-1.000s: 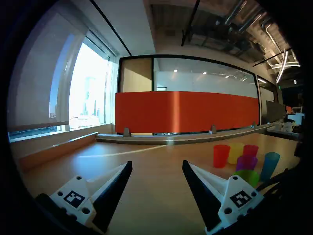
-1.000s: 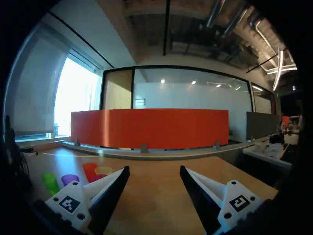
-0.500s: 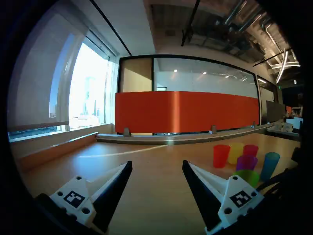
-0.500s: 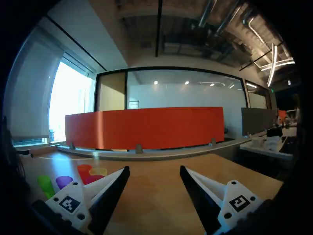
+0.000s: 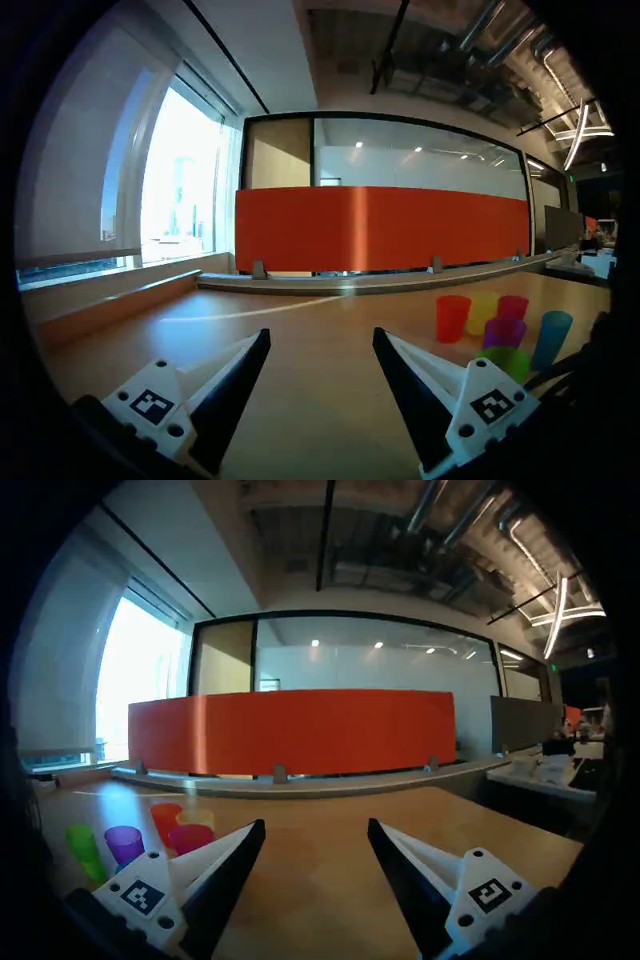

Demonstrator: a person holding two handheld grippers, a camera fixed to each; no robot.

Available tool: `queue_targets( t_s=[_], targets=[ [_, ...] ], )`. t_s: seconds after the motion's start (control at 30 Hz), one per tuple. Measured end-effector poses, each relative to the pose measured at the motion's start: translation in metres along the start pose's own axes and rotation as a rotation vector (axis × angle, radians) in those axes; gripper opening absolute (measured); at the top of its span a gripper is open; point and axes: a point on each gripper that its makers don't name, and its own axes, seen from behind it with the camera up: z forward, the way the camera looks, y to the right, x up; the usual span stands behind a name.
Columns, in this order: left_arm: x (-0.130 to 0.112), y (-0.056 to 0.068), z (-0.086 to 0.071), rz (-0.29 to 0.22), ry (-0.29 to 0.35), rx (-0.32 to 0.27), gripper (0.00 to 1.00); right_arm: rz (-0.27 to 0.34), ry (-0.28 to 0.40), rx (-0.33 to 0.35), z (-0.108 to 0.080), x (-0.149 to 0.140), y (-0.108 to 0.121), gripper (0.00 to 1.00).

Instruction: Pour water

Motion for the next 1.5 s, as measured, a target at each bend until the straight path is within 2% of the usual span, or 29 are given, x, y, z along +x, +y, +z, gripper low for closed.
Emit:
queue_targets(
  t_s=[0.37, 0.87, 1.5],
  targets=[
    [0.0, 0.0, 0.0, 0.0, 0.0, 0.0, 0.95, -0.015, -0.007, 0.004, 0.004, -0.01, -0.007, 0.99],
    [0.0, 0.0, 0.0, 0.0, 0.0, 0.0, 0.95, -0.004, -0.024, 0.01, 0.006, -0.018, -0.01, 0.99],
    [0.0, -0.001, -0.001, 0.0, 0.0, 0.0, 0.95, -0.03, -0.029, 0.006, 0.007, -0.018, -0.009, 0.99]
  ],
)
